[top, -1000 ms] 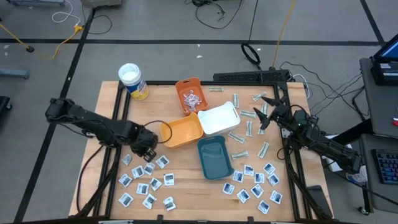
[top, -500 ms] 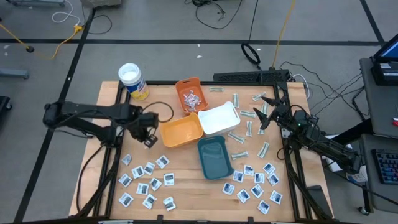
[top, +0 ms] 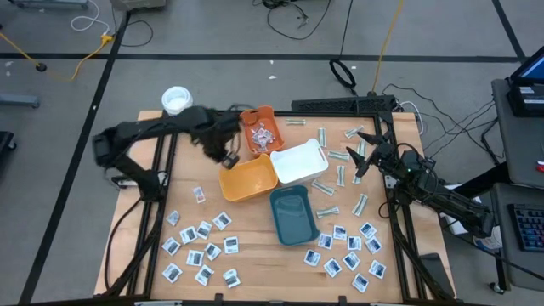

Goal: Pick & Place First Aid Supplies
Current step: Put the orange ointment pack into the orange bin

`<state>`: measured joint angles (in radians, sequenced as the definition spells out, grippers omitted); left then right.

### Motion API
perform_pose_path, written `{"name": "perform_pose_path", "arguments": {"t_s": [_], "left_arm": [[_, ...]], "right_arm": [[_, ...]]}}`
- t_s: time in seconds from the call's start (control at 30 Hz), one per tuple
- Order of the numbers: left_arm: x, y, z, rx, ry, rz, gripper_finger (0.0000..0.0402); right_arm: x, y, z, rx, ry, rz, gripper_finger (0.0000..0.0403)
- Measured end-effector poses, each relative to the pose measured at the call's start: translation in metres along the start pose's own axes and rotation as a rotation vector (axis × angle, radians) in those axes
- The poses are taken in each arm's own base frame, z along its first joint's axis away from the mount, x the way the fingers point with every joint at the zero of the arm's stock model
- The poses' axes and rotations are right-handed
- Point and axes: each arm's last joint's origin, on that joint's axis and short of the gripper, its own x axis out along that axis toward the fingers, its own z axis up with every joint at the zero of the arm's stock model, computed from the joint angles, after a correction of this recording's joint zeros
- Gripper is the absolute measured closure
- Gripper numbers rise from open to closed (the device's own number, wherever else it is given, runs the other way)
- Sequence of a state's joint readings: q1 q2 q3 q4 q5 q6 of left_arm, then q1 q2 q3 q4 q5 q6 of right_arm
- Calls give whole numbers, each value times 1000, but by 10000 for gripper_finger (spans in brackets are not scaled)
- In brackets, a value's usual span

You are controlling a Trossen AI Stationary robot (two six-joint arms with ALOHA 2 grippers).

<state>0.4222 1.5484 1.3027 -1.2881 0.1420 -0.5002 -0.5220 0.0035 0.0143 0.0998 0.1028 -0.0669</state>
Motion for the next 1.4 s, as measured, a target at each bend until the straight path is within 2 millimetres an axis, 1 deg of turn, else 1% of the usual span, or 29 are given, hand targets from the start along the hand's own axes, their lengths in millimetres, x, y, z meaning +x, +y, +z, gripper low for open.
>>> {"name": "perform_pose_path", "arguments": {"t_s": [0.17, 0.3, 0.43, 0.57, 0.67, 0.8, 1.1, 1.2, 1.4], "left_arm": [[-9, -5, 56, 41, -41, -25, 401], [-13, -7, 94, 74, -69, -39, 401], [-14, -5, 123, 90, -85, -39, 401], [-15, -1, 144, 101, -98, -37, 401], [-10, 1, 155, 99, -107, -32, 401], [10, 2, 166, 104, -90, -2, 401], [52, 3, 182, 120, -21, 58, 401], [59, 3, 185, 122, -16, 55, 399], [59, 0, 188, 137, -40, 5, 378]], "right_arm": [[0, 0, 0, 0, 0, 0, 80], [0, 0, 0, 0, 0, 0, 80], [0, 0, 0, 0, 0, 0, 80], [0, 0, 0, 0, 0, 0, 80], [0, 0, 0, 0, 0, 0, 80], [0, 0, 0, 0, 0, 0, 80], [0, 0, 0, 0, 0, 0, 80], [0, 0, 0, 0, 0, 0, 80], [0, 0, 0, 0, 0, 0, 80]]}}
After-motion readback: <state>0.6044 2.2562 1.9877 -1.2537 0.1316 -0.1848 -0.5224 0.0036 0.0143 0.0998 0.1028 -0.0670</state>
